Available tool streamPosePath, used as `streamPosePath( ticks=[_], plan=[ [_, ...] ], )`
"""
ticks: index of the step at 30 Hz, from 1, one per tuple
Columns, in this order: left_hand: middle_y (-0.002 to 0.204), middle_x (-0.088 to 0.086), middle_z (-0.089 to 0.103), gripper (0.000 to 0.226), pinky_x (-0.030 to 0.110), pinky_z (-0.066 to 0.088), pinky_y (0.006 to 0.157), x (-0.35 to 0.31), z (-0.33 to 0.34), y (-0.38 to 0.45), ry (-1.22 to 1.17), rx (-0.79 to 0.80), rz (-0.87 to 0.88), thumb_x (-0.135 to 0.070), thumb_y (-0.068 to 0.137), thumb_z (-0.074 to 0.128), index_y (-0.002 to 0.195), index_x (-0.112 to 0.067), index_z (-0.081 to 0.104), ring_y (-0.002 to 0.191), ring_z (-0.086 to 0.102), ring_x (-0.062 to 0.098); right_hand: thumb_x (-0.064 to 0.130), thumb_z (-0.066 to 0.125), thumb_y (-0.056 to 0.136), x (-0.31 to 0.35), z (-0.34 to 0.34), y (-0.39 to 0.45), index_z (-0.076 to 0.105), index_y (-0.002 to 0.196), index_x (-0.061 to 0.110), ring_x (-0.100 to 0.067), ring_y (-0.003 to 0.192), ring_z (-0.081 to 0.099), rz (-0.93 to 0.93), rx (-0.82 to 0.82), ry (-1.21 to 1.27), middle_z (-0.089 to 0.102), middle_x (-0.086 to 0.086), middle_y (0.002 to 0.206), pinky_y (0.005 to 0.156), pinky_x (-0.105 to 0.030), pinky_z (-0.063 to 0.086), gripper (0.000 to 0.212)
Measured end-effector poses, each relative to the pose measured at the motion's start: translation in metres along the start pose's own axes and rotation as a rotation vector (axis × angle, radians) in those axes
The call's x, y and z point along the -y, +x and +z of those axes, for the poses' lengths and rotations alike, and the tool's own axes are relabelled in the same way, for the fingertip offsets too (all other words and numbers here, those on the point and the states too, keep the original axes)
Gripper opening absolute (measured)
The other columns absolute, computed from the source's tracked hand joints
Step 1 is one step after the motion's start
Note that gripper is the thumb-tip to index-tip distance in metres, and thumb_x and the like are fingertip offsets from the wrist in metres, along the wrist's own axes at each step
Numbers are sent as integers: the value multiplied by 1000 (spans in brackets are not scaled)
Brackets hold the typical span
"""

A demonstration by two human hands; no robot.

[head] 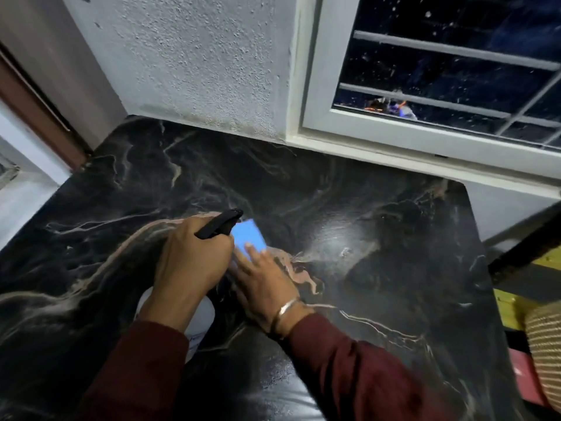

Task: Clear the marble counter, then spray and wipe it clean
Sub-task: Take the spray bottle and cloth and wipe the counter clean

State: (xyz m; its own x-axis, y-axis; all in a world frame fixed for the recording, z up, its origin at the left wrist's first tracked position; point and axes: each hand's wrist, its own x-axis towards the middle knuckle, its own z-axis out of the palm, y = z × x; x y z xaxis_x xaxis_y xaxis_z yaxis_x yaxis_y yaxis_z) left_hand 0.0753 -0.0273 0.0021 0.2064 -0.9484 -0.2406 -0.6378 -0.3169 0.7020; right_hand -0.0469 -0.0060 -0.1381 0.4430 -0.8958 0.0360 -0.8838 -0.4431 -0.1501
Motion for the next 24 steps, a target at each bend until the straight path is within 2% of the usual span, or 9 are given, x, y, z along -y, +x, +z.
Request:
streamPosePath(
  ticks=[1, 3, 7, 9, 13, 15, 18, 22, 24],
  plan=[
    [60, 8, 66, 8, 47, 58, 69, -1, 1, -1, 17, 10, -1, -14, 78, 67, 71, -15, 70, 68, 67, 39, 36, 38, 88, 0, -3, -16, 40, 143, 20, -30, 133, 43, -59, 50, 40, 44, -3, 147, 108, -44, 35, 58],
    [69, 7, 70, 7, 47, 61, 74, -4, 4, -3, 57, 57, -15, -14, 77, 66, 71, -17, 71, 73, 68, 35, 35, 40, 89, -36, -12, -46, 35, 146, 23, -26, 139, 35, 4, 40, 80, 38, 1, 151, 113, -43, 27, 59],
    [80, 9, 69, 6, 40, 53, 68, -1, 5, -8, 144, 150, -62, -19, 81, 65, 78, -16, 69, 74, 64, 29, 39, 22, 89, -157, -33, -88, 40, 144, 9, -40, 135, 38, 518, -46, 69, 39, -14, 148, 109, -51, 32, 65],
    [83, 8, 66, 6, 36, 44, 64, 0, 4, -10, 191, 171, -60, -20, 86, 63, 82, -16, 64, 74, 61, 27, 39, 19, 88, -194, -41, -90, 40, 143, 4, -46, 134, 35, 669, -33, 70, 37, -21, 148, 109, -55, 31, 68],
    [75, 12, 67, 11, 36, 43, 60, 9, -1, -11, 212, 143, -28, -13, 82, 60, 73, -8, 64, 68, 60, 30, 40, 16, 87, -197, -42, -48, 33, 144, 1, -46, 133, 30, 784, -25, -1, 32, -21, 150, 105, -53, 29, 71],
    [78, 10, 67, 10, 35, 44, 61, 16, -5, -10, 192, 126, -45, -16, 82, 60, 75, -11, 66, 70, 61, 29, 36, 19, 90, -179, -39, -14, 29, 146, 2, -44, 137, 25, 799, -5, 4, 26, -19, 154, 108, -51, 25, 66],
    [85, 6, 67, 8, 40, 52, 73, 27, -11, -7, 136, 14, -62, -19, 82, 60, 84, -19, 68, 80, 62, 32, 34, 24, 89, -124, -31, 41, 31, 146, 5, -41, 139, 27, 626, -22, 54, 29, -17, 154, 111, -46, 23, 65],
    [91, 8, 69, 7, 44, 54, 81, 32, -21, -2, 118, -102, -70, -17, 83, 63, 87, -17, 69, 89, 62, 37, 33, 32, 89, -3, -3, 59, 45, 139, 7, -42, 129, 42, 108, -9, 67, 46, -16, 143, 103, -50, 35, 58],
    [97, 11, 71, 15, 44, 53, 83, 33, -25, 2, 107, -138, -87, -16, 84, 65, 96, -18, 74, 93, 64, 38, 32, 37, 91, 34, 4, 25, 39, 144, 12, -39, 134, 37, -137, 52, 135, 41, -10, 148, 109, -49, 30, 57]
  ],
)
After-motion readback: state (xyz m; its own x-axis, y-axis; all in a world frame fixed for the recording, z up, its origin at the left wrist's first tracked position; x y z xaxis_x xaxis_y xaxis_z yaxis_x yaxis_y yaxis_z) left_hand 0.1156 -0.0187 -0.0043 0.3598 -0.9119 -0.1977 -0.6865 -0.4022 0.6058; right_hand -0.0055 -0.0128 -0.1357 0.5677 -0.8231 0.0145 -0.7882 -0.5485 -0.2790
